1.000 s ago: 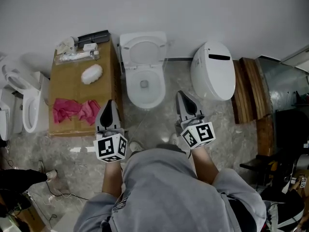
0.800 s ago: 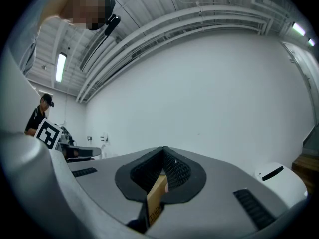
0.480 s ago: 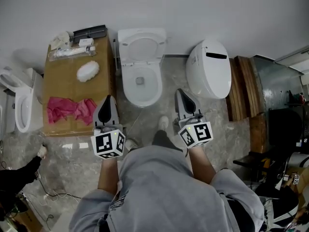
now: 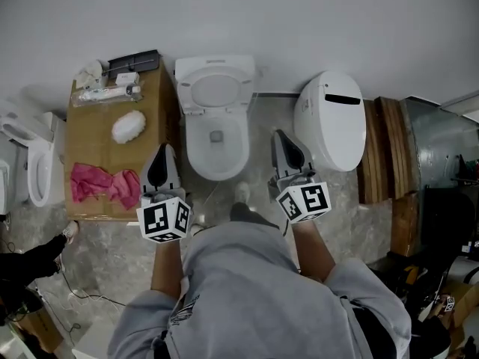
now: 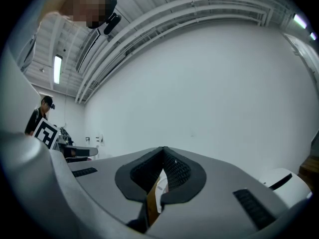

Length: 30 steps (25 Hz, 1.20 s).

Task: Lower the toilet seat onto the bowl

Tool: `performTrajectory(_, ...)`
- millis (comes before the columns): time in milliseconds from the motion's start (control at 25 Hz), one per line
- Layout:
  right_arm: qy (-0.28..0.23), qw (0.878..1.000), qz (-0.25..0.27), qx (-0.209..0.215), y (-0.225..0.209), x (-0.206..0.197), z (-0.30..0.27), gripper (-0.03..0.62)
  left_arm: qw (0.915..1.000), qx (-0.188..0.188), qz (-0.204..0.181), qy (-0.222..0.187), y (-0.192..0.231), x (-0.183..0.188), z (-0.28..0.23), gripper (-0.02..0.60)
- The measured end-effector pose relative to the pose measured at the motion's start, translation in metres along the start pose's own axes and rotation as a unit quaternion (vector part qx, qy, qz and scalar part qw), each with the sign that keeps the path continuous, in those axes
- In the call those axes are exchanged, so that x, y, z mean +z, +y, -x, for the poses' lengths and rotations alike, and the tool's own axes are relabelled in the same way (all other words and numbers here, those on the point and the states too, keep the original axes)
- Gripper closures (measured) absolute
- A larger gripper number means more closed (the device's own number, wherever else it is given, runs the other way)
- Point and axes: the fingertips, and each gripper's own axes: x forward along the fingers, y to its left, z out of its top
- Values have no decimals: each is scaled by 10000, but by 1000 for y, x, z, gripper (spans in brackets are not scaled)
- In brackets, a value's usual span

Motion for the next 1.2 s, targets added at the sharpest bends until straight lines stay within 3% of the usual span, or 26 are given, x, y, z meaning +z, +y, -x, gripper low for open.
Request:
performTrajectory(320,64,9991,-172,378,-62,0,-45,602,9992,355,-155,18,-35,5,-56,581)
performTrajectory(560,130,9988,-307,356,-87,-6,-62,602,9987,449,-211,75,-41,6,-77,581)
performTrajectory(1200,596,9979,118,213,-73,-33,-121,600,9996,161,-214,129,8,14,-122,581)
